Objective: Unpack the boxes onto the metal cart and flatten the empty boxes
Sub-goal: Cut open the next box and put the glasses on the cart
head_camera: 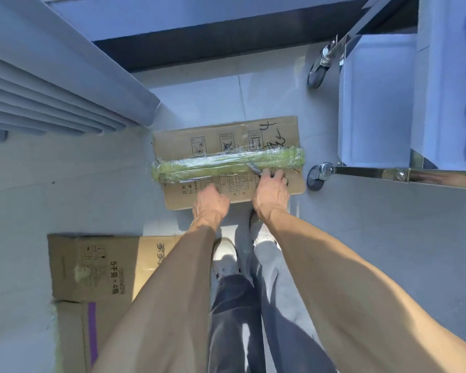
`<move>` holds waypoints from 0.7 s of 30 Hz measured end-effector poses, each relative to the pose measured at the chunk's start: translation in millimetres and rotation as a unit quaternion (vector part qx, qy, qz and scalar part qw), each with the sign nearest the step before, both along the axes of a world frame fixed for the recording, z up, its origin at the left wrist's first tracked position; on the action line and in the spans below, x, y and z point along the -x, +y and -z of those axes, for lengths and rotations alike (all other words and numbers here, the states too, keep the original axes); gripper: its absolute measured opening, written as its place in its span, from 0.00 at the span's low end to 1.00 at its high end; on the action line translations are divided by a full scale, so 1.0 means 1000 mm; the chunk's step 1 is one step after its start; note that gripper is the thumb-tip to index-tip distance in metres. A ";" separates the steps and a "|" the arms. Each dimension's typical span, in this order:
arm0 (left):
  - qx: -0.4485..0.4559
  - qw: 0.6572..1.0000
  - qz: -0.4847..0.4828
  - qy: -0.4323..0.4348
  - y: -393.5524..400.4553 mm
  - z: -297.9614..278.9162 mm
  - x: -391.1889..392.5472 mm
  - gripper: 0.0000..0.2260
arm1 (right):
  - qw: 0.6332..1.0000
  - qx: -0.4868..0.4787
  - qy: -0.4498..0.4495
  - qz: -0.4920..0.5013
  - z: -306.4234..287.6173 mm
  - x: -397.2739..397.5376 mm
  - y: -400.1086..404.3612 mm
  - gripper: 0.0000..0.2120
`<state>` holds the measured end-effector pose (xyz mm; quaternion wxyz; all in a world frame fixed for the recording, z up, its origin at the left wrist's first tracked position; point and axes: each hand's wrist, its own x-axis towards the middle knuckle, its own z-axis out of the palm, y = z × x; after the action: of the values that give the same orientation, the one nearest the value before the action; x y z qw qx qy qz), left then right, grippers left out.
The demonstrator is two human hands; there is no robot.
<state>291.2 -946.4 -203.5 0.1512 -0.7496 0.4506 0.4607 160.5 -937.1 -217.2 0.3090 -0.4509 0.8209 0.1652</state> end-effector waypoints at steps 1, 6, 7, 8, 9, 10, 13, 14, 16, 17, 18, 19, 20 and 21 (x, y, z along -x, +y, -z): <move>-0.006 1.000 -0.011 0.008 0.000 0.003 0.006 0.15 | 1.000 0.015 0.005 -0.006 0.001 0.002 -0.001 0.18; -0.030 0.999 -0.017 0.016 -0.002 0.013 0.036 0.15 | 0.999 0.010 0.031 0.008 0.007 0.020 -0.007 0.19; -0.033 0.999 -0.014 0.015 -0.003 0.013 0.041 0.15 | 0.999 -0.012 0.028 0.016 0.006 0.024 -0.009 0.15; -0.038 0.999 -0.012 0.014 -0.003 0.011 0.045 0.14 | 0.999 -0.036 0.024 0.016 0.005 0.026 -0.010 0.12; -0.039 0.999 -0.011 0.015 -0.005 0.008 0.048 0.14 | 0.999 -0.049 0.019 0.013 0.002 0.029 -0.012 0.10; -0.045 0.999 -0.012 0.019 -0.005 0.006 0.050 0.14 | 0.998 -0.057 0.015 0.012 0.001 0.030 -0.013 0.09; -0.057 0.998 -0.021 0.024 -0.005 0.004 0.057 0.13 | 0.998 -0.060 0.023 0.012 -0.002 0.031 -0.014 0.07; -0.057 0.998 -0.024 0.025 -0.005 0.005 0.059 0.13 | 0.998 -0.059 0.031 0.004 -0.001 0.031 -0.015 0.06; -0.057 0.998 -0.027 0.026 -0.005 0.010 0.061 0.14 | 0.998 -0.053 0.042 -0.004 0.002 0.033 -0.014 0.07; -0.057 0.998 -0.024 0.027 -0.003 0.014 0.063 0.14 | 0.998 -0.050 0.036 -0.001 0.005 0.034 -0.012 0.07; -0.057 0.998 -0.023 0.027 -0.003 0.016 0.064 0.14 | 0.999 -0.044 0.026 0.005 0.008 0.034 -0.011 0.07; -0.057 0.998 -0.020 0.025 -0.002 0.018 0.065 0.14 | 0.999 -0.035 0.020 0.008 0.011 0.034 -0.008 0.08; -0.055 0.998 -0.018 0.022 -0.001 0.020 0.066 0.12 | 1.000 -0.025 0.015 0.009 0.012 0.032 -0.004 0.08; -0.050 0.998 -0.017 0.019 -0.001 0.022 0.065 0.11 | 1.000 -0.014 0.008 0.008 0.014 0.030 -0.002 0.08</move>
<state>225.9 -947.1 -225.2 0.1720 -0.7395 0.4170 0.4997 130.1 -938.8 -231.1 0.3099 -0.4387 0.8244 0.1783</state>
